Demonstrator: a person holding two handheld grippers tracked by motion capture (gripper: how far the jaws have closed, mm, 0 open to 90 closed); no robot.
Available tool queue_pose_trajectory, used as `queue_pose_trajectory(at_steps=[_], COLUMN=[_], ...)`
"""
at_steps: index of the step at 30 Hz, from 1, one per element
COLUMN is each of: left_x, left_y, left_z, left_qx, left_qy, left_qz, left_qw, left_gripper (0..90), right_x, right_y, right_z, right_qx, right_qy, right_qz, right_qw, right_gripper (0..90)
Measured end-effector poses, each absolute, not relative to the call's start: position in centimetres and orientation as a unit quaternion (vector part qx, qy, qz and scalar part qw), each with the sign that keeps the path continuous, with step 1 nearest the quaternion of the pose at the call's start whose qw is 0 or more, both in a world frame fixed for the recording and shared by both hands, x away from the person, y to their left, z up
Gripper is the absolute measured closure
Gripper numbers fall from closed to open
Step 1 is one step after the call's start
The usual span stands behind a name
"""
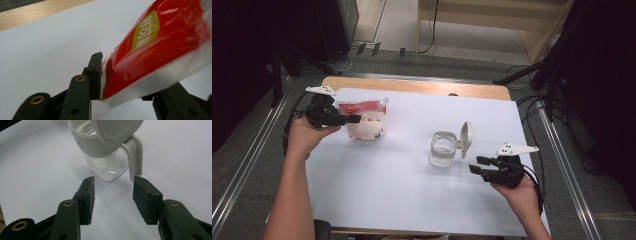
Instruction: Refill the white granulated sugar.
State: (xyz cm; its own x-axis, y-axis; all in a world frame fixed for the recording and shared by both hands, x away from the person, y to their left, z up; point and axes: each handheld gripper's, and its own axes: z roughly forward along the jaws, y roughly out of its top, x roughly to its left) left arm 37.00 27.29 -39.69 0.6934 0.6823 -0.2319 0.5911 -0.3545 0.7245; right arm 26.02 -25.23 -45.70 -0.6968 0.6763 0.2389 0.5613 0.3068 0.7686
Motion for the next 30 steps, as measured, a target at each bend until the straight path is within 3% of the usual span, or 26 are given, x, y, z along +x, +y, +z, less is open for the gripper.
queue_pose_trajectory(at_steps=[4,10,30], left_x=[36.9,36.9,36.9], left_y=[26.9,26.3,25.6], left_z=[-39.7,-39.8,-38.9], left_qx=[0.821,0.825,0.814], left_qy=[0.385,0.377,0.42], left_qz=[0.044,0.032,0.041], left_qw=[0.42,0.42,0.398], left_gripper=[69.2,89.7,90.0], right_x=[26.0,25.9,24.8], right_y=[-25.1,-24.3,-22.6], right_z=[-45.7,-45.6,-44.3], right_qx=[0.381,0.367,0.339], right_qy=[0.806,0.812,0.813], right_qz=[0.448,0.451,0.468], right_qw=[0.063,0.06,0.069], right_gripper=[53.0,53.2,54.9])
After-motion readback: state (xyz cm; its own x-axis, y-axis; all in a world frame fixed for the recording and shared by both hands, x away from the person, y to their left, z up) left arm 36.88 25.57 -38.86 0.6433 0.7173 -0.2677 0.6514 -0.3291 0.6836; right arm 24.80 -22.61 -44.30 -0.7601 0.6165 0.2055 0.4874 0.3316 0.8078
